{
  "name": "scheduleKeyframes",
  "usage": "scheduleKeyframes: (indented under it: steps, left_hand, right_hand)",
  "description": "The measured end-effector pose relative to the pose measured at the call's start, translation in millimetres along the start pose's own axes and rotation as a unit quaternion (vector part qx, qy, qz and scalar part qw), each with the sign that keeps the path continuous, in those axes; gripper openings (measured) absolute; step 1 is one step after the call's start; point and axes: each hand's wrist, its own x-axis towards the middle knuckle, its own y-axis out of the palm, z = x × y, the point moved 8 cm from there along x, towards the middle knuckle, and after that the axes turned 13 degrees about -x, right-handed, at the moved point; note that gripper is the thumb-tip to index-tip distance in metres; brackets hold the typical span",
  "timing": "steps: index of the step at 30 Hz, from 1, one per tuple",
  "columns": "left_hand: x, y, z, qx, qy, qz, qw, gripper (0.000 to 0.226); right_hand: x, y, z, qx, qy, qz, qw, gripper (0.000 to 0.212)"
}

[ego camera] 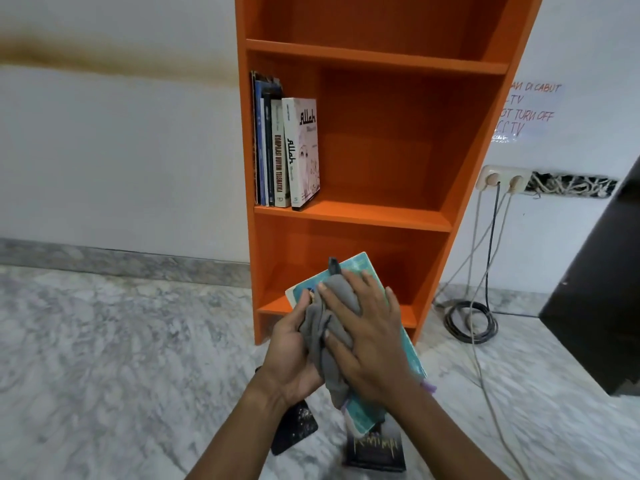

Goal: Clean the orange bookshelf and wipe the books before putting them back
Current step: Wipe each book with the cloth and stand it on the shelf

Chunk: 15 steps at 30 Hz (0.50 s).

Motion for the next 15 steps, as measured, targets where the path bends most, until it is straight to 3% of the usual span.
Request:
scheduleKeyframes:
  steps: [5,15]
  left_hand:
    - [4,-8,9,0.008,0.015,-0.03,0.999,0.06]
    - [10,-32,-34,-0.03,0.104,-0.094,0.99,0.068]
  right_hand:
    - [10,-1,-38,0.073,0.097,-0.033,0.992,0.048]
    - [-12,32,-62,0.248,0.168,0.031,0.954,0.04]
